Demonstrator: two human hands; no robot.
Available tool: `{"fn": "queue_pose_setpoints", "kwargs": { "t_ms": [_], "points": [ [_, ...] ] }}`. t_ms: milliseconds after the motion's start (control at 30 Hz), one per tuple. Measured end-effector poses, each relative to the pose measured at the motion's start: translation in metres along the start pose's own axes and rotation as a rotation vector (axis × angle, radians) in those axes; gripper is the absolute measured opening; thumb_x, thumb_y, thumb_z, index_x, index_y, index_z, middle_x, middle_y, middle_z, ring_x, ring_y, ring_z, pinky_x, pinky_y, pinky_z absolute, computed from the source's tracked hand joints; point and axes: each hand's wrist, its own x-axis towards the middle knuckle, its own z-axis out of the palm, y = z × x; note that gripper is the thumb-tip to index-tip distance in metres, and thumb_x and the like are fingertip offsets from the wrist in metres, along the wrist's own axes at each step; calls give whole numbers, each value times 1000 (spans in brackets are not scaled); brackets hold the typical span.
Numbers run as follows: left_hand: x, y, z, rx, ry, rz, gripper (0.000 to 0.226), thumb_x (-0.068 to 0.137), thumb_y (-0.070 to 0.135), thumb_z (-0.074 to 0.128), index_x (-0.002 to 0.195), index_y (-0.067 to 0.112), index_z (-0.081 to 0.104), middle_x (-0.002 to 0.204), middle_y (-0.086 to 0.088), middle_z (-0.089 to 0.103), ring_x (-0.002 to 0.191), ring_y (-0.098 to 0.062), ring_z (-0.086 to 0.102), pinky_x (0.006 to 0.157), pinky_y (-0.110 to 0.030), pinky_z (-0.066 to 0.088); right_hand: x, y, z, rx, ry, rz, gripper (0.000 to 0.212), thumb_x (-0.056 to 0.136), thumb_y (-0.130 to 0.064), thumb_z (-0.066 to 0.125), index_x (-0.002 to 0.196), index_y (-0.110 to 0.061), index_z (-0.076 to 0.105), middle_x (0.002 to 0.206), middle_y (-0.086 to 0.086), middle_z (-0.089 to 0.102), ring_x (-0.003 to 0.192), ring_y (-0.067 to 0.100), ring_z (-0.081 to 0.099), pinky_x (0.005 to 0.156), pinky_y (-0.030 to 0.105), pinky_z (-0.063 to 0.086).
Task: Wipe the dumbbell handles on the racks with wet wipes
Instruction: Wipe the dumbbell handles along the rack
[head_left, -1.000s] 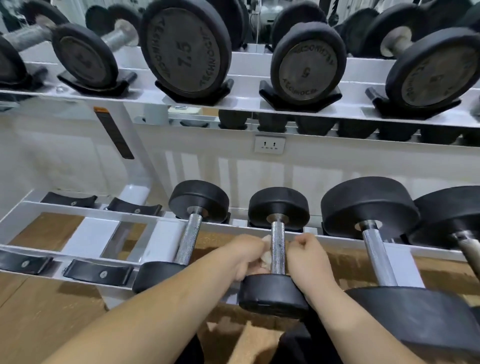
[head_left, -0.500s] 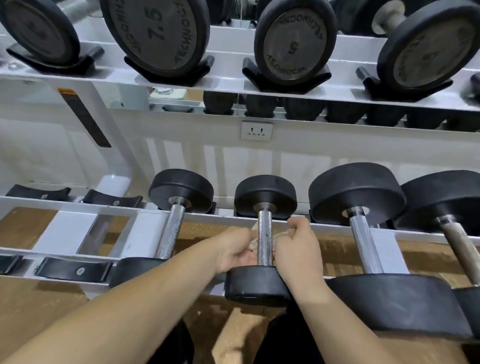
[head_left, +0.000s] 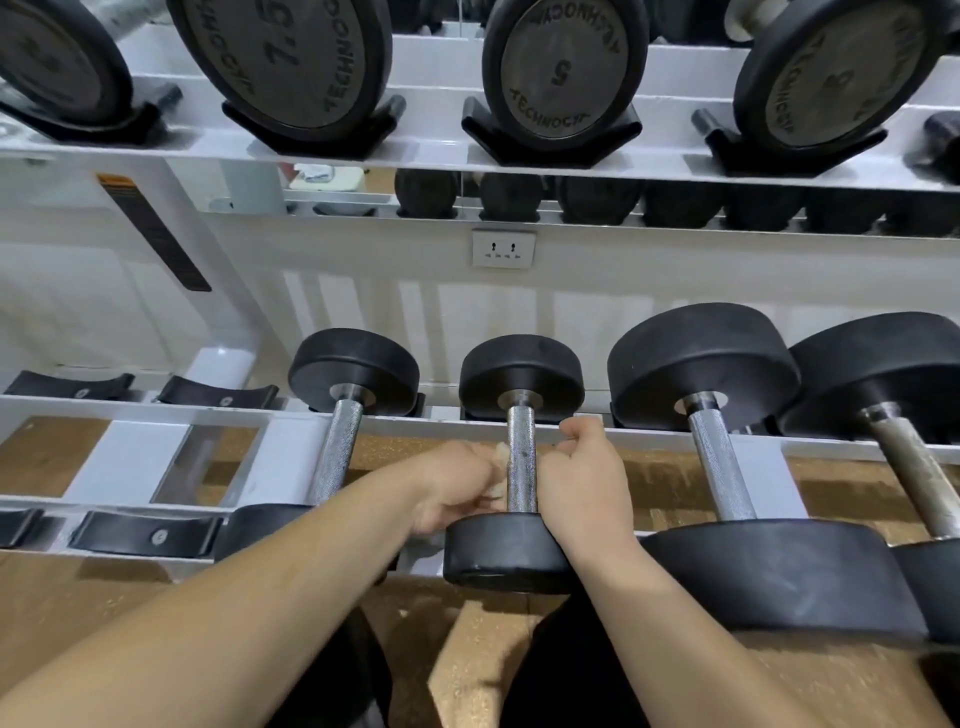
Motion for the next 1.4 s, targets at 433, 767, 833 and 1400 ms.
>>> {"fn": "queue_pose_setpoints", "kwargs": {
  "t_ms": [433, 767, 833, 1400],
  "points": [
    [-12, 49, 10, 1482, 284, 1050, 23, 91, 9, 59, 110, 21, 64, 104, -1, 69, 100, -23, 61, 83, -37, 53, -4, 3, -5, 218, 142, 14, 25, 109, -32, 28, 112, -20, 50, 110, 5, 57, 98, 26, 49, 81, 35, 33],
    [21, 43, 33, 2139, 60, 642, 26, 97, 14, 54, 120, 14, 66, 120, -7, 67, 113, -29, 61, 91, -42, 54, -3, 4, -4, 140, 126, 9, 26, 110, -30, 28, 122, -20, 49, 113, 0, 53, 100, 22, 48, 84, 35, 35],
    [11, 41, 27, 1999, -86, 596, 23, 91, 10, 56, 110, 11, 69, 111, -11, 70, 106, -34, 65, 87, -46, 57, -4, 5, -4, 154, 154, -19, 18, 110, -29, 29, 113, -23, 45, 112, 3, 56, 100, 23, 50, 84, 37, 37],
    [-2, 52, 12, 1819, -224, 675, 26, 88, 10, 64, 106, 24, 76, 106, 0, 74, 100, -27, 66, 90, -43, 55, -5, 3, -5, 124, 171, 11, 31, 111, -29, 27, 122, -12, 50, 124, 14, 59, 102, 28, 48, 82, 35, 31]
  ]
}}
